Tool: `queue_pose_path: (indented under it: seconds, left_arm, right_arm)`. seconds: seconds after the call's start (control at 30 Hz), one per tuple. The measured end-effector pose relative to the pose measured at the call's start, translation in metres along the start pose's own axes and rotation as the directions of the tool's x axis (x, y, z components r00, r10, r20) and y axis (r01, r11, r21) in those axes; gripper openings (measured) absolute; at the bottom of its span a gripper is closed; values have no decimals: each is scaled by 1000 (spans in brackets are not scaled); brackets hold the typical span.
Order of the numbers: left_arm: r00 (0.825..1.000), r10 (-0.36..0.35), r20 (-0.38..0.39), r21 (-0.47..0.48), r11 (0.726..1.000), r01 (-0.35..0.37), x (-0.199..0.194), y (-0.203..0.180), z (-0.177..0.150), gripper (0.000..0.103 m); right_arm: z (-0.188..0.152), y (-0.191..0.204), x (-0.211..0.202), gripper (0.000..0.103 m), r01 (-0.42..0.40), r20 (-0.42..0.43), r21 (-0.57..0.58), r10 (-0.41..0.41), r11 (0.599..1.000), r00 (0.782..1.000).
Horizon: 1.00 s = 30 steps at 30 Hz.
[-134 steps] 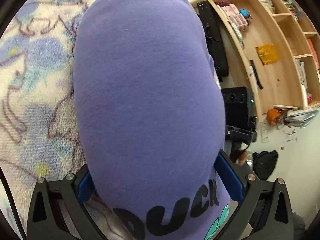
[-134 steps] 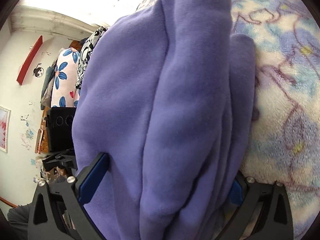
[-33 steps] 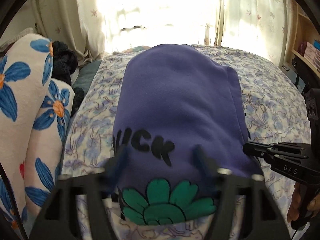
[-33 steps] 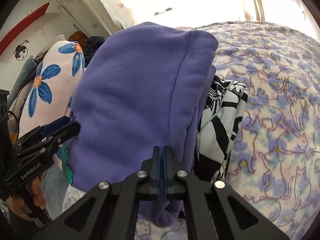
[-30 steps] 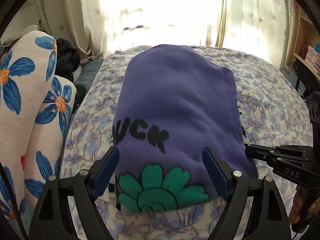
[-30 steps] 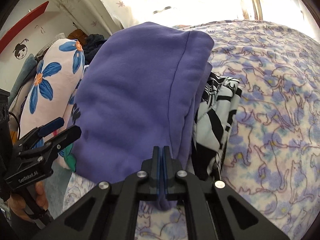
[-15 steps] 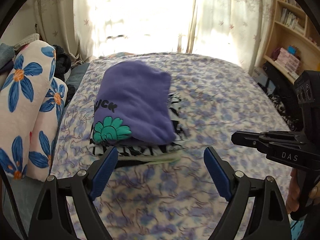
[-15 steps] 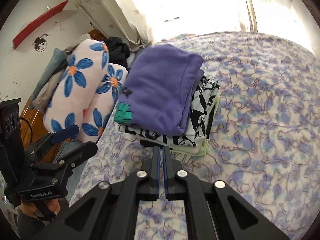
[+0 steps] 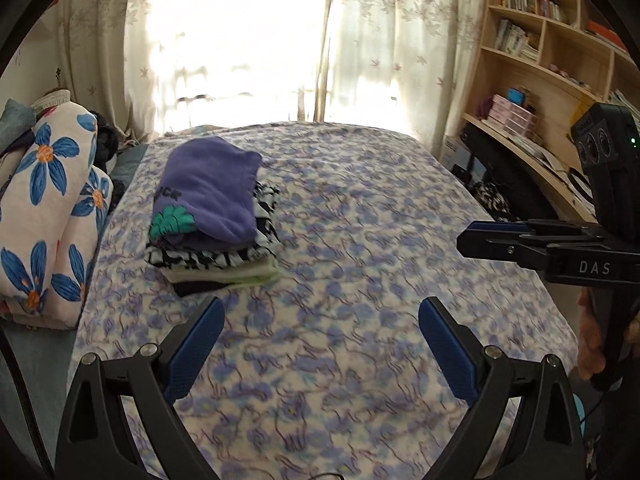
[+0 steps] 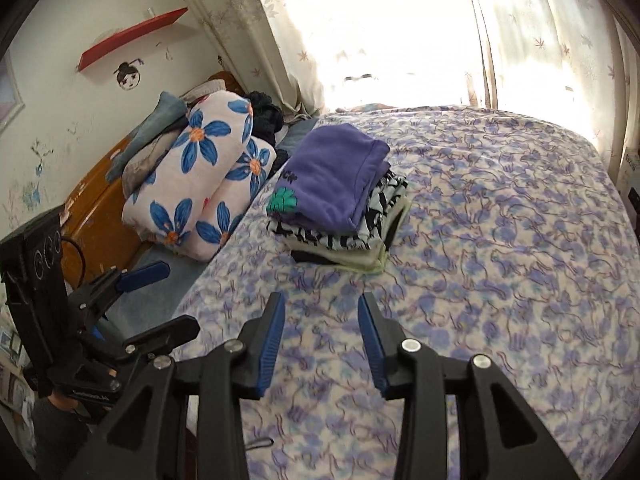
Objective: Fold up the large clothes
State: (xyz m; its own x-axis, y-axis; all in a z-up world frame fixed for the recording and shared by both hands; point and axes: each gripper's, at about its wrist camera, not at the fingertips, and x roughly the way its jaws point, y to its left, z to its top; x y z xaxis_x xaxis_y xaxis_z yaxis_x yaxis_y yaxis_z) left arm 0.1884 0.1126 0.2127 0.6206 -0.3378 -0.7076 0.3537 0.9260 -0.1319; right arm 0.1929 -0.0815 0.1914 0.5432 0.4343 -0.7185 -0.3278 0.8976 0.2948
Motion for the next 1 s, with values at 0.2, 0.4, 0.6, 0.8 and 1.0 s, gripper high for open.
queue_pose_path:
  seconds: [0.2, 0.4, 0.6, 0.8, 1.0]
  left_arm:
    - [998, -56, -10, 26, 998, 56, -29, -34, -39, 97]
    - [998, -63, -3, -22, 998, 63, -45, -41, -65, 97]
    - [999, -44, -20, -50, 998, 43, -42, -50, -112, 97]
    - [999, 18, 49, -89, 996, -14, -31, -62, -162, 97]
    - [990, 123, 65, -127, 985, -114, 2, -79, -202, 97]
  right_arm:
    - [-51, 4, -37, 38, -34, -3, -32, 34, 999, 999]
    - [-87, 10, -66, 38, -39, 21, -52, 40, 998, 999]
    - [-135, 9, -69, 38, -62, 35, -20, 63, 998, 997]
    - [-191, -1, -45, 38, 39, 54, 18, -40, 999, 998]
    - [-238, -20, -11, 39, 124, 29, 91, -127, 988, 991]
